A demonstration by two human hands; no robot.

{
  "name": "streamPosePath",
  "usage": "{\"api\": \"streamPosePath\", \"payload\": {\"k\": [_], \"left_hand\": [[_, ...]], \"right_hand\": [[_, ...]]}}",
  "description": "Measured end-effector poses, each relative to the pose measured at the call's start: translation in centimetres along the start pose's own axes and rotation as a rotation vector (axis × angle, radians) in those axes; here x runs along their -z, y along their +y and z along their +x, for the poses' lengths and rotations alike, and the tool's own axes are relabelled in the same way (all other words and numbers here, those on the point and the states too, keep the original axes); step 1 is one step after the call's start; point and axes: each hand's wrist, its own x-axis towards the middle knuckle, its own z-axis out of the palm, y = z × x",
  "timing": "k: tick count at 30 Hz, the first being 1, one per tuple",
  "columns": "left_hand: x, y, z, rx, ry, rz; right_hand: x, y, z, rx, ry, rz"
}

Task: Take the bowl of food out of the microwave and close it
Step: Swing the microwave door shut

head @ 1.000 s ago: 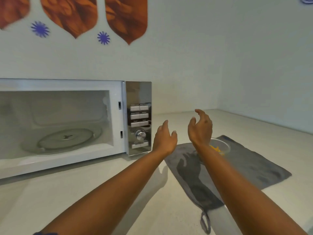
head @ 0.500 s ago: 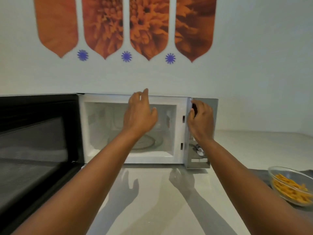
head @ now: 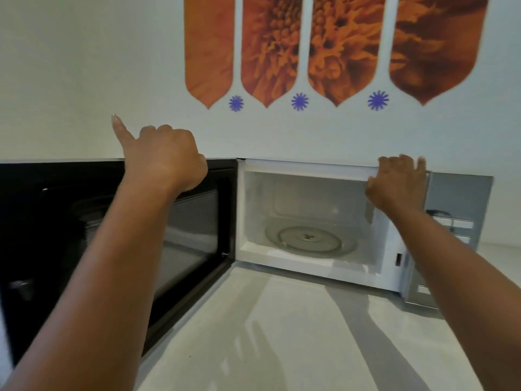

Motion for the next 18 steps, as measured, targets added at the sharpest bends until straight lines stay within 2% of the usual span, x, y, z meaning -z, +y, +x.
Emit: {"api": "streamPosePath", "payload": {"k": [4,12,18], "left_hand": [[0.0,-2.0,0.2,0.058,-0.087,0.082],[0.1,-2.1,-0.2,0.034,-0.107,0.040],[1.0,-2.0,-0.2,0.028,-0.182,0.031]], "right_hand": [[-0.4,1.1,0.1,-0.040,-0.051,-0.136],[-0.8,1.8,-0.1,-0.002,-0.063,-0.095],[-0.4,2.0,-0.7,0.026,-0.098,-0.095]]}}
